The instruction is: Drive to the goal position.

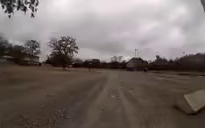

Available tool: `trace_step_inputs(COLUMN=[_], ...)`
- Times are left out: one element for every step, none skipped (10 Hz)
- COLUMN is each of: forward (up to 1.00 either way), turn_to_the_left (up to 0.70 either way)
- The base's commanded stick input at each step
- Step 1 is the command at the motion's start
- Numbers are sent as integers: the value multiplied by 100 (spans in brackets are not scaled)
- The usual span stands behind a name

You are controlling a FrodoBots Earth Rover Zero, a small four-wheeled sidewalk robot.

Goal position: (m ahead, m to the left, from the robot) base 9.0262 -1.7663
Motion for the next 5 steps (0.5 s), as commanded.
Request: trace_step_inputs(forward=[70, 70, 70, 70, 70], turn_to_the_left=[-1, -7, -18, -28, -6])
